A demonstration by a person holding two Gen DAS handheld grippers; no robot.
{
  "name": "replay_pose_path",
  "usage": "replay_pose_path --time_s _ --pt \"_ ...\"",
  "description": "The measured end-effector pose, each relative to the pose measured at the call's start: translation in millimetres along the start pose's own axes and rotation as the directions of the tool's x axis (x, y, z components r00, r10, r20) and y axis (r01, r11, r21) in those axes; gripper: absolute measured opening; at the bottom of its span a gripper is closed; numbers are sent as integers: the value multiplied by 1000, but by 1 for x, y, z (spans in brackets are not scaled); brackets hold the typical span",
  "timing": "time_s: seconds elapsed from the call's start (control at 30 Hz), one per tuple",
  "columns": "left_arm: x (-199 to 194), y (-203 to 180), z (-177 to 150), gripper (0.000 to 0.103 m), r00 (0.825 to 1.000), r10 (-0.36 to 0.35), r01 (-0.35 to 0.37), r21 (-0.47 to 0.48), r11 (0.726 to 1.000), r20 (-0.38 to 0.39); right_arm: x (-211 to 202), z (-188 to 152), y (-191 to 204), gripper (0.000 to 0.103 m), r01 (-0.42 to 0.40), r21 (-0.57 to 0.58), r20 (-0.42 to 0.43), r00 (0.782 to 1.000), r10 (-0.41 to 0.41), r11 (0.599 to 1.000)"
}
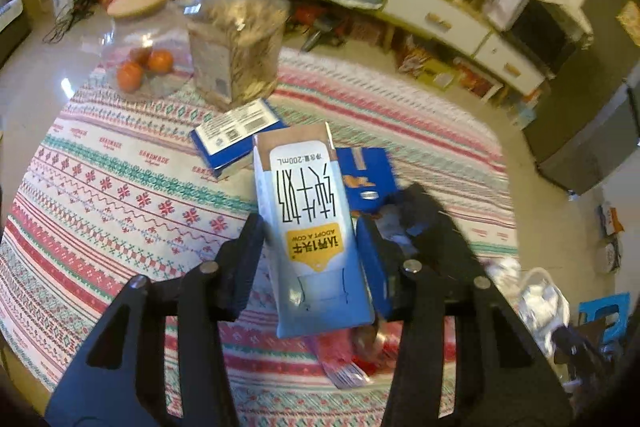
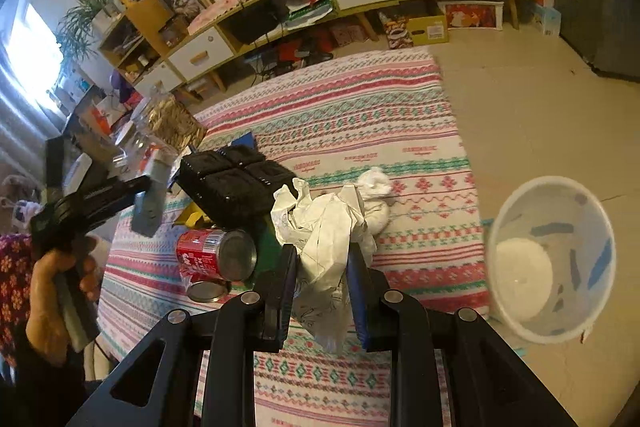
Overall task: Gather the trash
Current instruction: 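Carry both to white bin, left drops carton while right drops tissue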
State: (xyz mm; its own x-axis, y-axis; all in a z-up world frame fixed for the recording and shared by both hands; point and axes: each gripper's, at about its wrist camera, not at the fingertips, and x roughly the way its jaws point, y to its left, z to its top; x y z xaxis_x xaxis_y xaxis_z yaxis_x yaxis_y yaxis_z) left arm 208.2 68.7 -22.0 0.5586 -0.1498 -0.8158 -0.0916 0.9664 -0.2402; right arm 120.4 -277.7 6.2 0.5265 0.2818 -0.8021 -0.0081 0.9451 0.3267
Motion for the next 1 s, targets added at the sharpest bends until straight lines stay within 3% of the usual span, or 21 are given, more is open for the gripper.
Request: replay_pose_path --time_s 0.27,0.4,0.57,1.0 --pt "-44 -62 -22 49 986 -160 149 171 974 51 -38 -5 -50 26 51 85 53 997 -56 995" --pt "-37 -93 -37 49 970 -243 242 184 953 -20 -55 -10 -73 25 50 133 72 996 -60 990" --pt "-34 -132 -51 49 955 -291 295 229 928 -53 -68 -15 -96 25 63 187 91 993 -81 980" --pt "14 -244 -106 49 901 -378 431 335 838 -215 -65 -22 -163 26 230 285 60 965 -257 931"
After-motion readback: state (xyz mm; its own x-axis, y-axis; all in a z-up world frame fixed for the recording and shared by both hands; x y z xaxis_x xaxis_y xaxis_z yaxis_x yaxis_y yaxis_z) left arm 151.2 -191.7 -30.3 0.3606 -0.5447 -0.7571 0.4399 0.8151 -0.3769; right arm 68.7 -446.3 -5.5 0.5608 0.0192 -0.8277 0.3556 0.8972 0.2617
